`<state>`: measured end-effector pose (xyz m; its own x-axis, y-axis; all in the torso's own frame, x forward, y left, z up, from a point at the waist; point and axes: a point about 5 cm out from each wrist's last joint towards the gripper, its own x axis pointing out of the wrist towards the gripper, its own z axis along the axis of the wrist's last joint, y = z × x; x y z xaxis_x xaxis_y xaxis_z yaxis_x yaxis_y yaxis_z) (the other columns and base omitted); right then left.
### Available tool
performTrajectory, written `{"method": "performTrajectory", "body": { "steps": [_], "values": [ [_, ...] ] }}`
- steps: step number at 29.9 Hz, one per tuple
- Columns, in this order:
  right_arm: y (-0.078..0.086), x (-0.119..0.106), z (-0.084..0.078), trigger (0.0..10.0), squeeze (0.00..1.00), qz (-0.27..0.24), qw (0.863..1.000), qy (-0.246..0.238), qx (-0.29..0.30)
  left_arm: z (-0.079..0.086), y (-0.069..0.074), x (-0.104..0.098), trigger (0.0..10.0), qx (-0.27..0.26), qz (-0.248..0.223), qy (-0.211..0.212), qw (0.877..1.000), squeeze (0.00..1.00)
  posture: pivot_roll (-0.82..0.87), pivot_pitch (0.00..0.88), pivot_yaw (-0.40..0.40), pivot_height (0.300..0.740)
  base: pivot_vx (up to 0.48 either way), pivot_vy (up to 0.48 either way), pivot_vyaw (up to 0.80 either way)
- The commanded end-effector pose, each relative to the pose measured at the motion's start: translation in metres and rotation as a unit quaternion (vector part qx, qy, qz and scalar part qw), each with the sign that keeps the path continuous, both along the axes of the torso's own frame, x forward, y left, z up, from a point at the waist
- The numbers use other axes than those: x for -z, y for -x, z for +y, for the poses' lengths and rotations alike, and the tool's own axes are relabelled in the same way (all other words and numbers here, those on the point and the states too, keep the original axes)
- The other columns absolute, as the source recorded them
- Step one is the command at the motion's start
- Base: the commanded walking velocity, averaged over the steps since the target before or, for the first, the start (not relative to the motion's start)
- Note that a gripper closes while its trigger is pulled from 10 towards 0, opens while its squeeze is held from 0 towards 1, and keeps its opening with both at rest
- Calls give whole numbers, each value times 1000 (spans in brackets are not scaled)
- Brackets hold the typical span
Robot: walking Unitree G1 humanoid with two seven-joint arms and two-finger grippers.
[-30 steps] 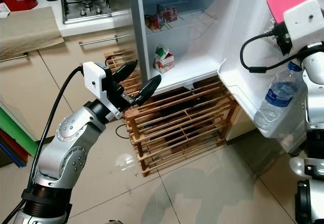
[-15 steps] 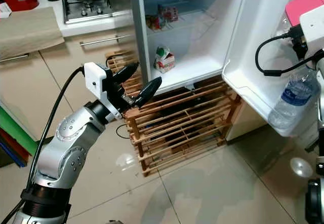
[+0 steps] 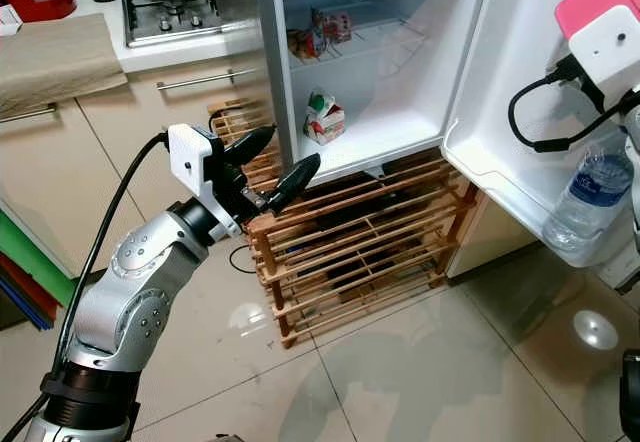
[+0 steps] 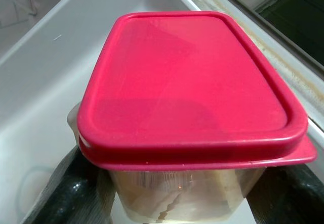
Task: Restocking fridge
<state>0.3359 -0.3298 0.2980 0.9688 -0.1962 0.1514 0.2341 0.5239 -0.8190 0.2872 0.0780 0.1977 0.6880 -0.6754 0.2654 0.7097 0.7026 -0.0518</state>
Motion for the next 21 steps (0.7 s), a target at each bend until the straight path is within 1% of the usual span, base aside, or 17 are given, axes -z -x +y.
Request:
{"method": "performTrajectory", "body": {
  "steps": [1, 4, 7, 8, 9, 10, 14, 18, 21],
  "values": [
    [-1, 2, 3, 10000, 0, 2, 1000, -16, -8, -2, -1, -4, 10000, 9, -4, -3, 1000, 0, -149, 0, 67, 740, 0, 0, 0],
    [-1, 6, 1, 10000, 0, 6, 1000, -23, -5, -2, -1, -4, 10000, 12, -3, -5, 1000, 0, -149, 0, 69, 740, 0, 0, 0],
    [1, 10, -3, 10000, 0, 20, 1000, -14, 6, -2, 0, -3, 10000, 14, -2, -7, 1000, 0, -148, 0, 75, 740, 0, 0, 0],
    [1, 11, -4, 10000, 0, 23, 1000, -9, 8, -1, 0, -3, 10000, 15, -2, -7, 1000, 0, -147, 0, 75, 740, 0, 0, 0],
    [2, 11, -4, 10000, 0, 33, 999, 12, 10, -1, 0, -3, 10000, 16, -2, -9, 1000, 0, -147, 0, 77, 740, 0, 0, 0],
    [2, 11, -4, 10000, 0, 33, 999, 12, 10, -1, 0, -3, 10000, 16, -2, -9, 1000, 0, -147, 0, 77, 740, 0, 0, 0],
    [3, 6, -6, 10000, 0, 40, 998, 53, 13, -1, 0, -4, 10000, 19, -1, -9, 1000, 0, -147, 0, 76, 740, 0, 0, 0],
    [4, 3, -9, 10000, 0, 39, 997, 69, 23, -2, 0, -4, 10000, 20, 1, -9, 1000, 0, -145, 0, 74, 740, 0, 0, 0],
    [4, 4, -8, 10000, 0, 41, 997, 62, 20, -2, 1, -3, 10000, 20, 3, -9, 1000, 0, -144, 0, 73, 740, 0, 0, 0]
  ]
}}
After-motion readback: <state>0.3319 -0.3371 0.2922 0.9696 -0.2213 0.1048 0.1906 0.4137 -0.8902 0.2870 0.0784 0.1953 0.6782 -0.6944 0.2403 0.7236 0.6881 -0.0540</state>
